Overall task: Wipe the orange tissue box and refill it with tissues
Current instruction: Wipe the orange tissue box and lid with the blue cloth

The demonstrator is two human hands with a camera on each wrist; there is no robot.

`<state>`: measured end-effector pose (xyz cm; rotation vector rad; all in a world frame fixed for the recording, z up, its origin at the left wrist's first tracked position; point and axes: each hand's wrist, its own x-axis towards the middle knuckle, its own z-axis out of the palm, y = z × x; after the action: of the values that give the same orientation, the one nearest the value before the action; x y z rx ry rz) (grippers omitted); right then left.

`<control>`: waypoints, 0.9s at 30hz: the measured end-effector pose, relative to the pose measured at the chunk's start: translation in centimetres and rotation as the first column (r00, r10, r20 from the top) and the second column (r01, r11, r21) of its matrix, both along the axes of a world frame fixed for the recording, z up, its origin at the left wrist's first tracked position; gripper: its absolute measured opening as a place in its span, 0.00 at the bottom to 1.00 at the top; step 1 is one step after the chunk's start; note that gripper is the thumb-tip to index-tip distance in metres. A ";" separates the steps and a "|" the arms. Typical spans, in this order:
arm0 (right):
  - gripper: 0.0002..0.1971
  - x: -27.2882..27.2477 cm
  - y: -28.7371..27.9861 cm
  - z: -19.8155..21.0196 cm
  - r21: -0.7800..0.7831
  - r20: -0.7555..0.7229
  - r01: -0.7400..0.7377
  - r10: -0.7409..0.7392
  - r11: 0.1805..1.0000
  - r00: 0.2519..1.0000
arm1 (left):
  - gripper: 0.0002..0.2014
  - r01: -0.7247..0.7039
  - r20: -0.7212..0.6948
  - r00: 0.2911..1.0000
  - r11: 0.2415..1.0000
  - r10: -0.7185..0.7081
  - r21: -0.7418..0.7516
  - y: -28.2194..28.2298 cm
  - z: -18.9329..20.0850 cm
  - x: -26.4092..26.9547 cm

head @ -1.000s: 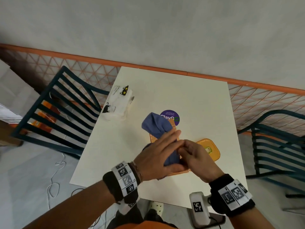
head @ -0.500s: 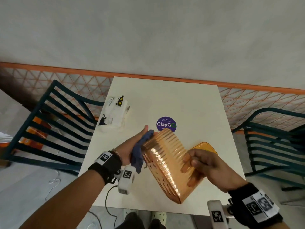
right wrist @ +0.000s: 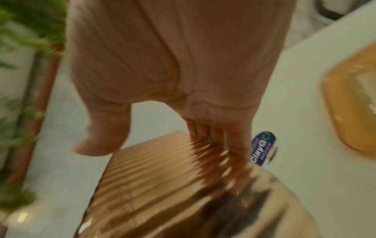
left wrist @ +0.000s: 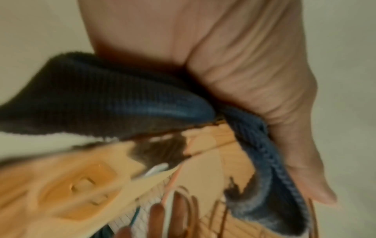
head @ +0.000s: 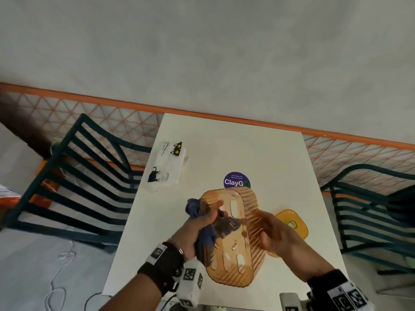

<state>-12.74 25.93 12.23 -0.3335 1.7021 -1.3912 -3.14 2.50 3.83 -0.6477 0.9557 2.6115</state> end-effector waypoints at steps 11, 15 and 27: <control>0.52 0.6 -4.9 1.5 0.236 -0.572 0.061 0.088 0.970 0.815 | 0.37 -0.237 -0.357 0.930 0.596 -0.090 -0.767 -2.2 5.8 -1.4; 0.49 0.2 -5.9 3.6 0.218 -0.774 0.069 0.130 0.973 0.619 | 0.43 -0.268 -0.396 0.883 0.425 -0.251 -0.865 -3.1 9.1 -0.8; 0.51 0.3 -7.6 2.6 0.268 -0.855 0.040 0.219 0.963 0.471 | 0.33 -0.434 -0.493 0.778 0.235 -0.390 -0.870 -2.2 7.5 -2.7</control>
<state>-12.41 18.36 14.84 -1.1464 2.6237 -0.8927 -5.86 0.27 11.36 0.1701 2.9487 1.8140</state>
